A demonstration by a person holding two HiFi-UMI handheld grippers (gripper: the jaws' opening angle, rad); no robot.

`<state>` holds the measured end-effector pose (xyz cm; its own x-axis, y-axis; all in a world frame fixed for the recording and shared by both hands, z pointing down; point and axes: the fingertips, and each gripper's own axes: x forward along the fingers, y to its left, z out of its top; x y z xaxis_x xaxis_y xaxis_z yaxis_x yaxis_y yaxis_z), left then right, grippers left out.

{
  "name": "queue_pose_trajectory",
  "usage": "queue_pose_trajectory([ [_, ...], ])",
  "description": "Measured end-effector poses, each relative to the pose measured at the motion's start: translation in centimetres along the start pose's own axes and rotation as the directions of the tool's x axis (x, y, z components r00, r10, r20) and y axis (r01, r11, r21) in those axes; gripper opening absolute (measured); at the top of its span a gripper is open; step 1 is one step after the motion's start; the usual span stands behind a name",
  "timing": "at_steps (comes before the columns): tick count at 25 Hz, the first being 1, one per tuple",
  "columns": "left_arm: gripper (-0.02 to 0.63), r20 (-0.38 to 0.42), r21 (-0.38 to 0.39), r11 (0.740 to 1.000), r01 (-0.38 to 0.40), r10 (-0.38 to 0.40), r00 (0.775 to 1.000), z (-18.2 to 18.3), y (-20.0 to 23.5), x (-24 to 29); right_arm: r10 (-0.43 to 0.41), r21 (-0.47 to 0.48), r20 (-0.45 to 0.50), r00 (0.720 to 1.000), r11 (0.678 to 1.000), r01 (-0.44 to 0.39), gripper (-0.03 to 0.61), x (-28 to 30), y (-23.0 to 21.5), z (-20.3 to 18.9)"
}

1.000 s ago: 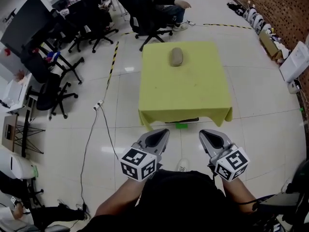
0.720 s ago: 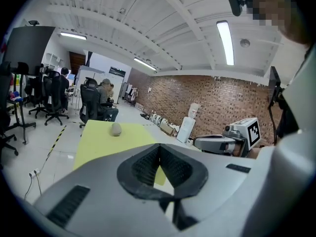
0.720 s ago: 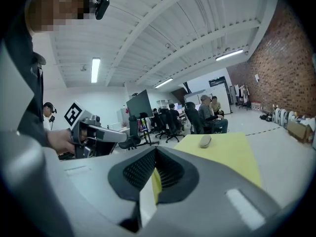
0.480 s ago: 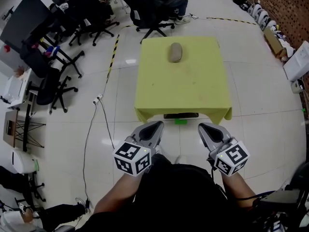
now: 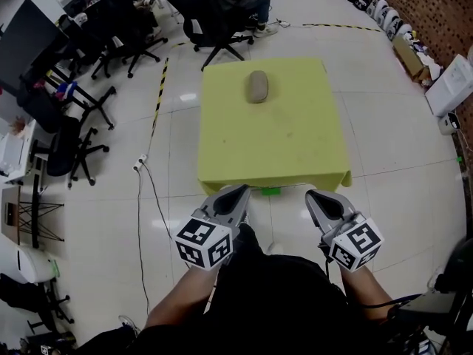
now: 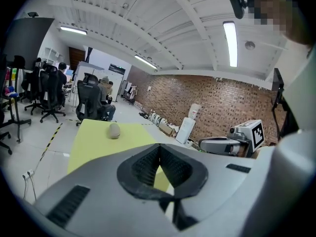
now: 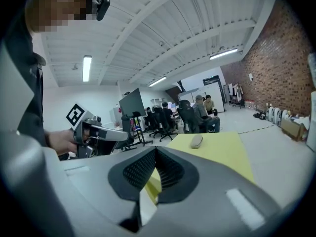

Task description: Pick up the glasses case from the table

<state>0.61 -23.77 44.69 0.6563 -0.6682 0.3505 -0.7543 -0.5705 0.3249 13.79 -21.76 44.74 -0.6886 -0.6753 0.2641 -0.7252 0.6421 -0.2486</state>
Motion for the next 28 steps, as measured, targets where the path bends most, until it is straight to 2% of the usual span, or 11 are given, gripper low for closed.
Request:
queue_pose_trajectory([
  [9,0.006,-0.013,0.012,1.0,0.018,-0.018,1.0,2.4,4.5,2.1,-0.024,0.002,-0.007,1.0,1.0,0.024,0.003,4.7,-1.6,1.8],
  [17,0.006,0.017,0.021,1.0,0.013,-0.013,1.0,6.9,10.6,4.1,-0.051,-0.008,-0.017,0.999,0.999,0.051,0.003,9.7,-3.5,4.4],
  [28,0.006,0.022,0.008,0.996,0.085,-0.086,0.996,10.0,16.6,6.9,-0.102,-0.042,-0.029,0.994,0.994,0.1,0.003,16.0,-4.4,7.6],
])
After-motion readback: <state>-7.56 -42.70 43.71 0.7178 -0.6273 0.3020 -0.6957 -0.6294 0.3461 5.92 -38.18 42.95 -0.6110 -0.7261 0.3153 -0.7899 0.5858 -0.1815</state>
